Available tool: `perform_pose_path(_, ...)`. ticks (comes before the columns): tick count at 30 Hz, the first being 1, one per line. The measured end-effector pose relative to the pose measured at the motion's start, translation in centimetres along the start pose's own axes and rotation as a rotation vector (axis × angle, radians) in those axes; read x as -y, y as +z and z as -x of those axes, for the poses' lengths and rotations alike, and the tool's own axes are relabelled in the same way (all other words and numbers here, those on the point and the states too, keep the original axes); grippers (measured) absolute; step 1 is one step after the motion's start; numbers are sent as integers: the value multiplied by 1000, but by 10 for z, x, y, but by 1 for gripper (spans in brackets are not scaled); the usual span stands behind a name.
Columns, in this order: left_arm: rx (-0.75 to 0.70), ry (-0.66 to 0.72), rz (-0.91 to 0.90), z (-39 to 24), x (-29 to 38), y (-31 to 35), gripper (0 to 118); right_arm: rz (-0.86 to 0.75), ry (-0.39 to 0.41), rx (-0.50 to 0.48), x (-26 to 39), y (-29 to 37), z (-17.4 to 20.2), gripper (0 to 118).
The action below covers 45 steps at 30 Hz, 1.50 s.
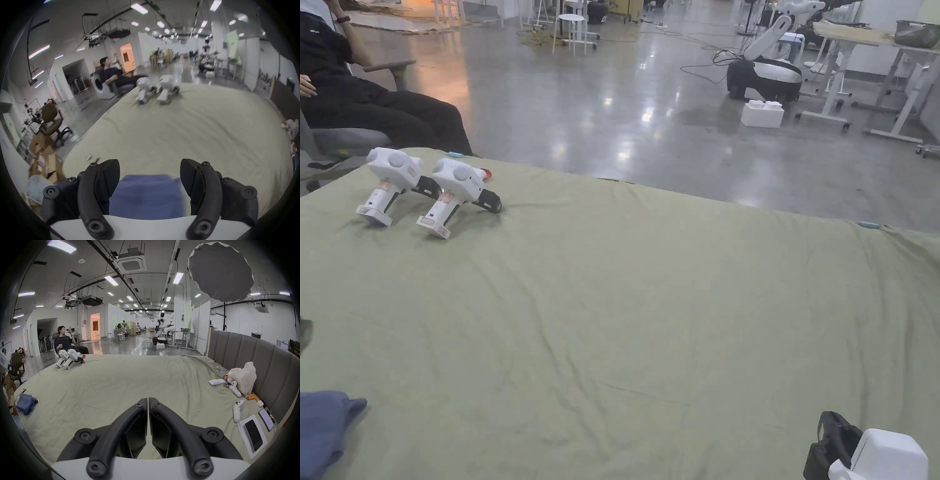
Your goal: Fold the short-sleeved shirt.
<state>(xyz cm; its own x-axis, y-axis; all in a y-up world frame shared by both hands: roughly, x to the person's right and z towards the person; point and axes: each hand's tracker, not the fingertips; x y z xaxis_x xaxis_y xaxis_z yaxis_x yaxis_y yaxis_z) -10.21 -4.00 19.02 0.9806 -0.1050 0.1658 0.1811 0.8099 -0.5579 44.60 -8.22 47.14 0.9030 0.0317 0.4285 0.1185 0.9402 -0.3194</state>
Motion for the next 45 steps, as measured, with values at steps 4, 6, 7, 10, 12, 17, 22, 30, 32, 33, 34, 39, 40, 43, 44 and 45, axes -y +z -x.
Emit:
perform_pose_path(4, 108, 2, -130, -72, 11, 11, 80, -30, -8, 23, -8, -4, 1, 1)
perform_pose_path(6, 145, -8, -193, -106, 15, 16, 80, -42, -21, 27, -15, -7, 2, 1)
perform_pose_path(7, 161, -11, -225, -125, 16, 19, 80, -48, -24, 29, -18, -9, 3, 1)
perform_pose_path(10, 167, -66, -333, -172, 14, 29, 77, -71, -24, 40, -28, -12, 5, 1)
perform_pose_path(12, 183, -96, -394, -200, 14, 37, 74, -87, -17, 46, -33, -14, 8, 1)
perform_pose_path(17, 216, -34, -411, -243, 15, 38, 58, -121, -7, 55, -42, -11, 13, 1)
perform_pose_path(22, 232, -39, -454, -273, 15, 49, 11, -135, -11, 61, -41, -9, 15, 1)
perform_pose_path(30, 249, -32, -452, -278, 21, 53, 0, -156, -23, 66, -40, -3, 19, 1)
perform_pose_path(32, 255, -27, -449, -275, 24, 52, 0, -159, -24, 70, -39, -1, 21, 1)
perform_pose_path(33, 256, -16, -442, -273, 25, 51, 0, -159, -26, 68, -38, 0, 22, 1)
perform_pose_path(34, 261, -6, -437, -274, 25, 54, 0, -156, -31, 67, -38, 1, 22, 1)
perform_pose_path(39, 265, 5, -440, -269, 28, 56, 0, -143, -55, 60, -35, 1, 23, 1)
perform_pose_path(40, 262, 9, -442, -268, 28, 57, 0, -142, -54, 60, -34, 1, 22, 1)
perform_pose_path(43, 267, 19, -438, -267, 29, 59, 0, -135, -58, 62, -32, 0, 22, 1)
perform_pose_path(44, 266, 18, -439, -267, 29, 60, 0, -132, -60, 64, -32, 1, 22, 1)
perform_pose_path(45, 264, 14, -441, -267, 30, 61, 0, -130, -63, 64, -31, 1, 22, 1)
